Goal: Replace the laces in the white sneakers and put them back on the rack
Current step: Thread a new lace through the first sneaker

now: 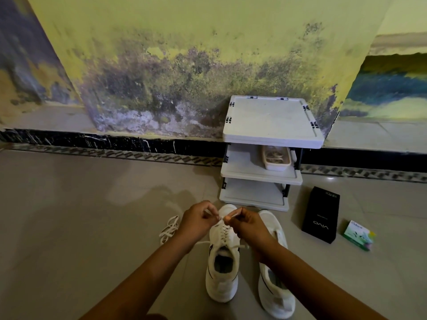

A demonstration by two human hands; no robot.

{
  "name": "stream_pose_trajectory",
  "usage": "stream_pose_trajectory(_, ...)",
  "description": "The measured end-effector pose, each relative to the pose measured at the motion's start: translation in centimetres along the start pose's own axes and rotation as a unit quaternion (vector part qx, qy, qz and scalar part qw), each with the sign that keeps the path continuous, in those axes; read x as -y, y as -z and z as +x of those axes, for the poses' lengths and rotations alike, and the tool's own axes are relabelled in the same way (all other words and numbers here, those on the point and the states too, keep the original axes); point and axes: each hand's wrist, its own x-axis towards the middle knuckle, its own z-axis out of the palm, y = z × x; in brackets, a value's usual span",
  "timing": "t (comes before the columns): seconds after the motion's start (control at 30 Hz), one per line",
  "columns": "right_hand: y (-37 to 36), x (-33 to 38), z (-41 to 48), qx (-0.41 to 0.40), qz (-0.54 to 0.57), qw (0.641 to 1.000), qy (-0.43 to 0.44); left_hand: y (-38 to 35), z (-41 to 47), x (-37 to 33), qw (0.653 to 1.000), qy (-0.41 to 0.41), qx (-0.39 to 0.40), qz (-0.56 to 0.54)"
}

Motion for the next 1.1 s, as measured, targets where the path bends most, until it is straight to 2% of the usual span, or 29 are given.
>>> stream_pose_trajectory(0.07, 0.0, 0.0, 0.1, -0.019, 0.010, 1.000, -0.003, 0.0, -0.1, -0.4, 0.999, -0.009, 0.035, 0.000)
stream_pose_trajectory(0.23, 0.2, -0.2, 0.5, -0.047, 0.040, 0.998, -0.009, 0.4, -0.4, -1.7, 0.989, 0.073, 0.099, -0.082)
stream_pose_trajectory(0.33, 0.3, -0.3, 0.7, -0.063, 0.029, 0.998, -0.014, 0.5, -0.7, -2.0, 0.985, 0.061, 0.130, -0.092)
stream_pose_trajectory(0.43, 0.7, -0.5, 0.9, -0.081, 0.023, 0.996, -0.032, 0.5, -0.8, -2.2, 0.983, 0.066, 0.128, -0.113)
stream_pose_trajectory(0.6, 0.6, -0.4, 0.8, -0.070, 0.015, 0.996, -0.053, 1.0, -0.9, -2.4, 0.961, 0.045, 0.159, -0.223)
stream_pose_trajectory(0.67, 0.6, -0.4, 0.8, -0.067, 0.021, 0.995, -0.066, 0.8, -1.2, -2.6, 0.967, 0.034, 0.142, -0.211)
stream_pose_trajectory(0.77, 0.4, -0.1, 0.7, -0.054, 0.034, 0.995, -0.073, 0.3, -1.2, -2.5, 0.975, 0.023, 0.061, -0.213)
stream_pose_trajectory(0.9, 0.8, 0.2, 1.0, -0.053, 0.169, 0.981, -0.080, 0.7, -0.1, -1.5, 0.961, 0.045, -0.017, -0.274)
stream_pose_trajectory(1.0, 1.4, 0.2, 1.3, -0.049, 0.200, 0.976, -0.071, 0.9, 0.4, -1.0, 0.942, 0.065, -0.019, -0.328)
stream_pose_trajectory(1.1, 0.8, 0.2, 1.5, -0.038, 0.182, 0.979, -0.087, 0.5, 0.6, -1.0, 0.941, 0.058, 0.005, -0.334)
